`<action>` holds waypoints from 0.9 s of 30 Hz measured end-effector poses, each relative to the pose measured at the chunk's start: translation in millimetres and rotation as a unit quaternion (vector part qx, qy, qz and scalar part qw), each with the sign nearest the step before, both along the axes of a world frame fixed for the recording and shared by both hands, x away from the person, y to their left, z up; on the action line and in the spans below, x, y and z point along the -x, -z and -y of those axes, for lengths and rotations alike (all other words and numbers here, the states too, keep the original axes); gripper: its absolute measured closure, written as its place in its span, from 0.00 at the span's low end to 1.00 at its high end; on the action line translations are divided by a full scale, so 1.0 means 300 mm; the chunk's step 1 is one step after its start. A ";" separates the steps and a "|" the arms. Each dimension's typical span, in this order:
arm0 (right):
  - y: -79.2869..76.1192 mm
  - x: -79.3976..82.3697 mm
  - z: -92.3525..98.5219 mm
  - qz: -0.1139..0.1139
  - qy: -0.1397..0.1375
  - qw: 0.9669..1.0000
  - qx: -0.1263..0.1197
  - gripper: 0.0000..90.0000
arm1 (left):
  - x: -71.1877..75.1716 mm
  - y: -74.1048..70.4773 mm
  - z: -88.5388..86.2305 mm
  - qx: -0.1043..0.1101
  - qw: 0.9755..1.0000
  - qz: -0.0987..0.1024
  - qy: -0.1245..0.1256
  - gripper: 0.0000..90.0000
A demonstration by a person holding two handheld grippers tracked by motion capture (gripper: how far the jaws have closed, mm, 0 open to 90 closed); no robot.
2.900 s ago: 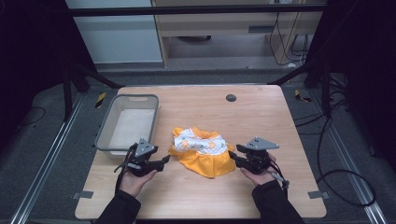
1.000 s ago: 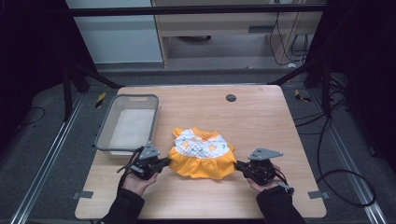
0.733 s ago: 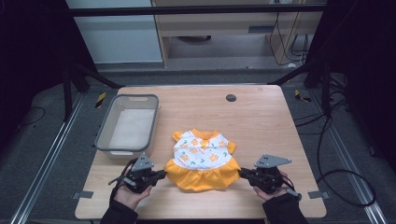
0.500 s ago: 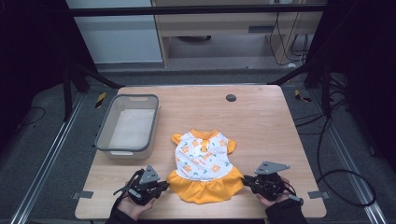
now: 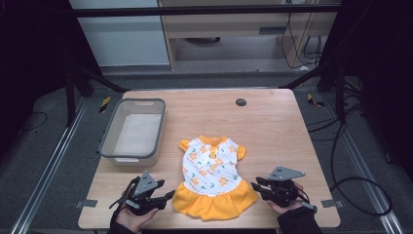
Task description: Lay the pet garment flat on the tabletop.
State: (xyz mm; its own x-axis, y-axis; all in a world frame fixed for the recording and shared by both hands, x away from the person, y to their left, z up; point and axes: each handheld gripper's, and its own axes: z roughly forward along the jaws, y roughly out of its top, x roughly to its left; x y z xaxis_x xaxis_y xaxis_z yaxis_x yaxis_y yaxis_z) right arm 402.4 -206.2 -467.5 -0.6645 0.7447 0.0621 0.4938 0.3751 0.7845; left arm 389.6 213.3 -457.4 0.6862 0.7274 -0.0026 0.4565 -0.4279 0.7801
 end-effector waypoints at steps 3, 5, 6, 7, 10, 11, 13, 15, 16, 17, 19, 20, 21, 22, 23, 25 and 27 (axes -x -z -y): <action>-0.017 -0.026 0.003 0.021 0.021 1.000 -0.010 0.65 | -0.030 -0.032 -0.006 0.008 1.000 0.017 -0.010 0.49; -0.025 -0.043 0.007 0.027 0.030 0.999 -0.017 0.64 | -0.052 -0.049 -0.008 0.015 1.000 0.021 -0.015 0.48; -0.031 -0.055 0.010 0.033 0.037 0.999 -0.021 0.62 | -0.052 -0.049 -0.008 0.015 1.000 0.021 -0.015 0.48; -0.034 -0.063 0.012 0.035 0.040 0.998 -0.022 0.61 | -0.078 -0.067 -0.009 0.019 0.999 0.030 -0.017 0.48; -0.044 -0.085 0.015 0.039 0.052 0.997 -0.032 0.59 | -0.110 -0.089 -0.005 0.023 0.999 0.036 -0.023 0.48; -0.050 -0.097 0.015 0.041 0.055 0.997 -0.039 0.58 | -0.127 -0.100 0.000 0.026 0.999 0.041 -0.025 0.49; -0.068 -0.133 0.008 0.050 0.061 0.996 -0.048 0.53 | -0.179 -0.131 0.021 0.031 0.998 0.049 -0.033 0.49; -0.077 -0.160 -0.001 0.052 0.065 0.995 -0.051 0.53 | -0.217 -0.145 0.040 0.030 0.997 0.054 -0.036 0.49; -0.080 -0.174 -0.006 0.052 0.066 0.995 -0.054 0.53 | -0.236 -0.150 0.050 0.029 0.997 0.055 -0.037 0.49; -0.083 -0.189 -0.012 0.051 0.068 0.995 -0.059 0.53 | -0.255 -0.153 0.059 0.027 0.997 0.056 -0.040 0.49; -0.084 -0.215 -0.024 0.056 0.072 0.994 -0.061 0.51 | -0.292 -0.154 0.078 0.025 0.997 0.054 -0.043 0.49; -0.083 -0.227 -0.031 0.059 0.075 0.994 -0.061 0.49 | -0.292 -0.154 0.078 0.025 0.997 0.054 -0.043 0.49; -0.082 -0.239 -0.037 0.063 0.077 0.993 -0.062 0.48 | -0.326 -0.150 0.094 0.025 0.997 0.054 -0.046 0.49; -0.082 -0.239 -0.037 0.063 0.077 0.993 -0.062 0.48 | -0.326 -0.150 0.094 0.025 0.997 0.054 -0.046 0.50; -0.078 -0.264 -0.048 0.062 0.080 0.993 -0.062 0.47 | -0.359 -0.143 0.108 0.018 0.997 0.056 -0.046 0.50; -0.076 -0.277 -0.052 0.065 0.082 0.993 -0.063 0.47 | -0.376 -0.139 0.114 0.013 0.997 0.057 -0.047 0.50; -0.064 -0.318 -0.064 0.064 0.086 0.992 -0.060 0.46 | -0.429 -0.121 0.134 -0.001 0.997 0.054 -0.061 0.51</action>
State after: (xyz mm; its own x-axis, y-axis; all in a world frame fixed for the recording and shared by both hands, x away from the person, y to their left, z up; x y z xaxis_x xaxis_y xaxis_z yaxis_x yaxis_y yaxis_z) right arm 497.8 -187.0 -448.3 -0.5364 0.8401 0.0809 0.4356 0.1934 0.8791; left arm 518.4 173.1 -421.2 0.5895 0.8049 0.0674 0.4192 -0.3762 0.8263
